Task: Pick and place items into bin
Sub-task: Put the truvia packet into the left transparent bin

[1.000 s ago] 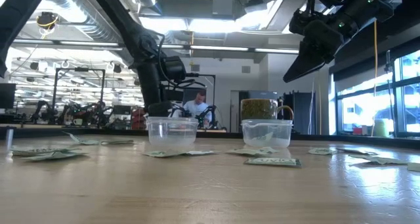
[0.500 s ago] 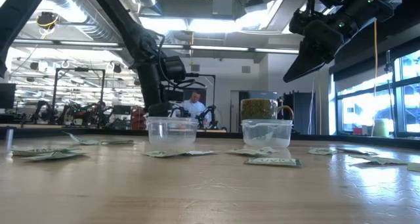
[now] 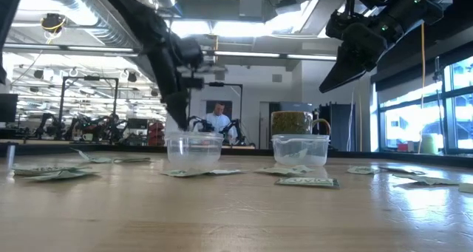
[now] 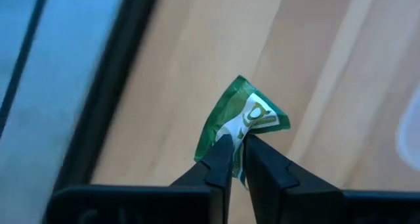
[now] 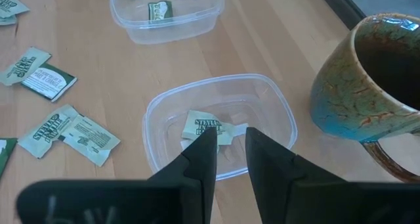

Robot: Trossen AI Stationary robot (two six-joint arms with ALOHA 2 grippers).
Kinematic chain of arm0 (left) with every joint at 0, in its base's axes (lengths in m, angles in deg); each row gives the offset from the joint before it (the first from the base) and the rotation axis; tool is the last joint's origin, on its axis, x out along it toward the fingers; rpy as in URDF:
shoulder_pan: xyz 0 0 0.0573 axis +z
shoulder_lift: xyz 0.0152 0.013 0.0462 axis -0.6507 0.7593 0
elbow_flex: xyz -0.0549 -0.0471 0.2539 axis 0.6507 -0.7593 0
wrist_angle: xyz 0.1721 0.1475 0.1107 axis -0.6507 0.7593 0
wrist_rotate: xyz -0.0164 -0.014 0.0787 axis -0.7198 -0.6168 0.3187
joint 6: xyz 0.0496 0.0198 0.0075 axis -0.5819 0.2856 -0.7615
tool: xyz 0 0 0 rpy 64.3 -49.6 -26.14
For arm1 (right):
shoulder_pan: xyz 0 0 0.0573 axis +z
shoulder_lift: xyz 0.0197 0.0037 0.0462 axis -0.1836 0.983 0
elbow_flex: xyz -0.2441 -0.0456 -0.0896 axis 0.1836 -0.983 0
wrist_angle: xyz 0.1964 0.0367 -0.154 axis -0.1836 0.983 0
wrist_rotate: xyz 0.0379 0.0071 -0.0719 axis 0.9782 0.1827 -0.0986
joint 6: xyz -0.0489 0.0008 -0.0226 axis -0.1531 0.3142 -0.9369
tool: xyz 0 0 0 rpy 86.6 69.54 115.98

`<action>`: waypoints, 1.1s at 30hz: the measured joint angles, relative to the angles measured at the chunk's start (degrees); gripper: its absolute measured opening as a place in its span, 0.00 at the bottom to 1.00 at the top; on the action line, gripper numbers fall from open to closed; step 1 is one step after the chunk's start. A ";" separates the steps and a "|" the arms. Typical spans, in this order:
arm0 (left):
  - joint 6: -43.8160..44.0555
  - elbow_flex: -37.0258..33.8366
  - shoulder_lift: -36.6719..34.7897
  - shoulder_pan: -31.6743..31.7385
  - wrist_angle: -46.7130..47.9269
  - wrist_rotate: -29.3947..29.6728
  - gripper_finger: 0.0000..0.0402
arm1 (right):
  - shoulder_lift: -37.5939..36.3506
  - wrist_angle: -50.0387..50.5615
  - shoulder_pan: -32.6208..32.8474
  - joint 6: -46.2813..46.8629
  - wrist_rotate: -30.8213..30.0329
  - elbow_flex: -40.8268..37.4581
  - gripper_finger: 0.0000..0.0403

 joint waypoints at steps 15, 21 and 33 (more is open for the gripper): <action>5.32 0.09 -14.12 -18.13 3.19 -16.99 0.09 | 0.00 -0.02 -0.01 0.00 0.00 0.02 0.21; 5.68 0.09 -11.40 -28.51 2.04 -8.06 0.11 | 0.00 -0.02 -0.02 0.00 0.00 0.02 0.21; 11.28 0.12 -2.48 -34.27 4.06 10.09 0.11 | 0.02 1.25 -0.01 1.70 0.00 0.02 0.21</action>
